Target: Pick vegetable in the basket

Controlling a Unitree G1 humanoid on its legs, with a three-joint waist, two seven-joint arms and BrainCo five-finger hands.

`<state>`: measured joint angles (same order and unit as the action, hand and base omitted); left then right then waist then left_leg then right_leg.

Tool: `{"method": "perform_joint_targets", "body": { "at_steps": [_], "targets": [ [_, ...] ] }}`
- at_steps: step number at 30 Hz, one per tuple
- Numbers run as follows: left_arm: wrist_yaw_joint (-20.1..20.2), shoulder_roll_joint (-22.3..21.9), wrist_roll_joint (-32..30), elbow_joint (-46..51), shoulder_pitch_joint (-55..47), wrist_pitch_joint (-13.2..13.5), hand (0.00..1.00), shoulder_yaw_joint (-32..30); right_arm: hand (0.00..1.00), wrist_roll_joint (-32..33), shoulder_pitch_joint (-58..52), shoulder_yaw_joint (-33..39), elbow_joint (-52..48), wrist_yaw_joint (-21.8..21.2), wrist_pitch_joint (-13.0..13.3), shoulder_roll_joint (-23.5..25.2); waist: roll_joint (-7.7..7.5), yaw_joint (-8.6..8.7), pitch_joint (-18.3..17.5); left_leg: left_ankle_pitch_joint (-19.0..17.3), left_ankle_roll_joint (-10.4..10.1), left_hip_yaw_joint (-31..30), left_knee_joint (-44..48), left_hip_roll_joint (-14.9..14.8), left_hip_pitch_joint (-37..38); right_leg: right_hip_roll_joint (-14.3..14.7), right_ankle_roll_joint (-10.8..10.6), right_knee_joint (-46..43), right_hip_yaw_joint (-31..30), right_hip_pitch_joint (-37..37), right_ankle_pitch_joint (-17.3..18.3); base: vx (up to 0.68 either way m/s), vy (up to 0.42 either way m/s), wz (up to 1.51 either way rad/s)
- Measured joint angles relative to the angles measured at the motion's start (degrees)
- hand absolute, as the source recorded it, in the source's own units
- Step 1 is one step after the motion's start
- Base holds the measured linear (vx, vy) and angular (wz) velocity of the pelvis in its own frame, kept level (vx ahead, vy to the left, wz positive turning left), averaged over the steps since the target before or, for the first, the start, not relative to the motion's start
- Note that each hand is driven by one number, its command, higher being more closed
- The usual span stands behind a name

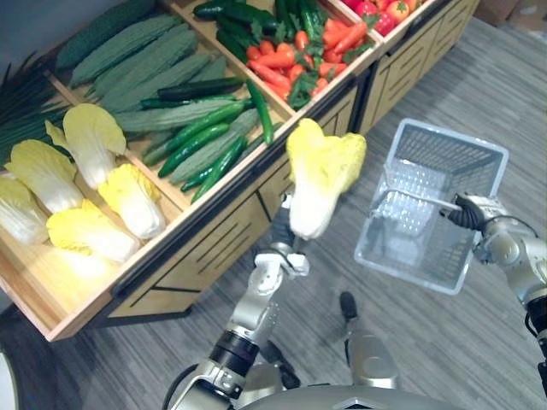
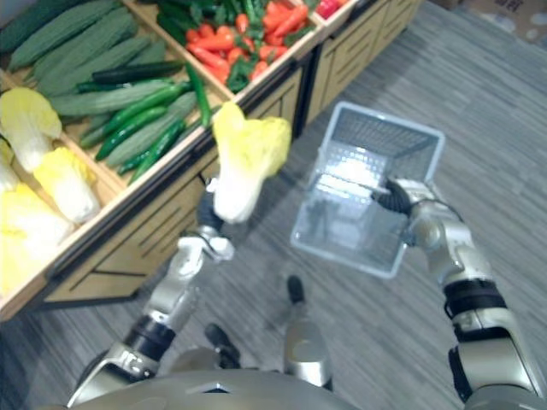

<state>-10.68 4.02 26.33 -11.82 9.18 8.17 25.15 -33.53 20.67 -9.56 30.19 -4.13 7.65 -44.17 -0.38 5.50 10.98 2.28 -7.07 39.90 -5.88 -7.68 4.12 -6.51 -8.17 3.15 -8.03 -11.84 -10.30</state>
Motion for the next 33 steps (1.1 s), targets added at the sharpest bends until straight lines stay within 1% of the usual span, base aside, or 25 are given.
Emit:
{"method": "perform_joint_targets", "body": {
  "at_steps": [3,5,7,10,13,15,17,18,20,26,29,32,33],
  "targets": [
    [1.17,-0.02,0.06,-0.46,-0.57,-0.10,1.00,3.24,1.00,0.16,2.23,0.00,0.12,0.00,-0.13,0.00,0.55,-0.25,-0.06,-0.17,-0.11,0.05,0.00,-0.21,0.02,0.12,0.00,-0.24,-0.07,-0.05,0.00,0.00,-0.011,0.00],
    [2.34,-0.05,0.06,-0.44,-0.57,-0.11,1.00,6.05,1.00,0.47,3.71,-0.01,0.14,0.00,-0.13,0.00,1.06,-0.92,-0.22,-0.53,-0.48,0.29,0.00,-0.58,-0.10,0.51,0.00,-0.80,-0.31,-0.57,0.00,-0.02,-0.037,-0.05],
    [2.68,-0.10,0.06,-0.43,-0.62,-0.13,1.00,7.66,1.00,0.51,5.07,-0.30,0.15,0.00,-0.13,0.00,1.34,-1.02,-0.27,-0.49,-0.49,0.28,0.00,-1.03,-0.58,0.86,0.00,-1.31,-0.39,-1.13,0.00,-0.02,-0.052,0.00],
    [3.30,-0.57,0.06,-0.36,-1.28,-0.21,1.00,9.40,1.00,0.49,8.71,-2.50,0.13,-0.02,-0.06,-0.05,1.34,-1.10,-0.27,-0.20,-0.88,0.77,0.00,-1.59,-1.20,1.38,0.01,-1.32,-0.38,-1.93,0.03,-0.02,-0.060,-0.02],
    [3.74,-1.91,0.07,-0.24,-2.22,-1.10,1.00,10.77,1.00,0.83,10.77,-2.81,0.11,-0.03,0.08,-0.14,1.34,-1.38,-0.27,-0.10,-1.05,1.96,0.02,-2.06,-1.13,1.65,0.43,-1.32,0.13,-1.99,0.38,-0.01,-0.040,-0.02],
    [4.39,-1.99,0.08,-0.17,-2.22,-1.26,1.00,12.19,1.00,1.09,12.20,-3.63,-0.10,-0.03,0.07,-0.70,1.32,-1.53,-0.26,-0.13,-1.11,2.29,0.05,-2.07,-1.14,1.64,0.44,-1.31,0.15,-2.07,0.40,0.00,0.000,0.00],
    [4.69,-2.01,0.15,0.08,-2.21,-1.29,1.00,13.24,1.00,1.98,13.18,-5.02,-0.24,-0.04,0.08,-1.53,1.29,-1.79,-0.25,-0.28,-1.22,2.63,0.14,-2.07,-1.09,1.61,0.44,-1.31,0.16,-2.12,0.40,0.01,-0.009,-0.04],
    [4.78,-2.02,0.32,0.56,-2.21,-1.30,1.00,13.73,1.00,2.17,13.32,-5.09,-0.67,-0.04,0.08,-2.04,1.27,-2.26,-0.24,-0.35,-1.27,3.15,0.25,-2.09,-1.11,1.59,0.44,-1.30,0.16,-2.31,0.40,0.01,-0.007,-0.07],
    [4.85,-2.02,0.47,1.79,-2.25,-1.32,1.00,14.21,1.00,2.47,13.42,-5.09,-1.40,-0.04,0.07,-2.59,1.26,-2.62,-0.23,-0.47,-1.37,3.45,0.37,-2.09,-1.36,1.58,0.44,-1.31,0.20,-2.66,0.40,0.01,-0.004,-0.03],
    [4.89,-2.02,0.72,2.62,-2.25,-1.35,1.00,14.77,1.00,2.65,13.46,-7.03,-5.05,-0.55,0.16,-2.59,1.25,-2.59,-0.22,-0.92,-1.66,3.43,0.39,-2.33,-1.68,1.58,0.44,-1.31,1.19,-2.85,0.39,0.01,-0.008,0.02],
    [4.97,-2.00,1.74,2.53,-2.24,-1.42,1.00,15.04,1.00,3.43,13.46,-7.56,-6.32,-2.16,0.98,-2.59,1.25,-2.60,-0.22,-0.84,-1.46,3.35,0.40,-2.31,-1.68,1.59,0.44,-1.37,1.16,-2.84,0.38,0.00,0.000,0.00],
    [4.97,-1.99,2.19,2.11,-2.18,-1.55,1.00,15.03,1.00,5.10,13.45,-8.56,-7.18,-2.75,1.28,-2.84,1.25,-2.45,-0.22,-0.83,-1.45,3.25,0.40,-2.27,-1.64,1.60,0.44,-1.41,1.08,-2.81,0.38,0.00,0.000,0.00],
    [4.96,-1.96,2.28,1.86,-2.18,-1.93,1.00,15.01,1.00,5.46,13.45,-8.94,-7.45,-3.22,1.82,-2.95,1.27,-2.42,-0.20,-0.83,-1.45,3.21,0.40,-2.21,-1.59,1.59,0.44,-1.41,1.03,-2.77,0.38,0.00,0.000,0.00]
  ]
}}
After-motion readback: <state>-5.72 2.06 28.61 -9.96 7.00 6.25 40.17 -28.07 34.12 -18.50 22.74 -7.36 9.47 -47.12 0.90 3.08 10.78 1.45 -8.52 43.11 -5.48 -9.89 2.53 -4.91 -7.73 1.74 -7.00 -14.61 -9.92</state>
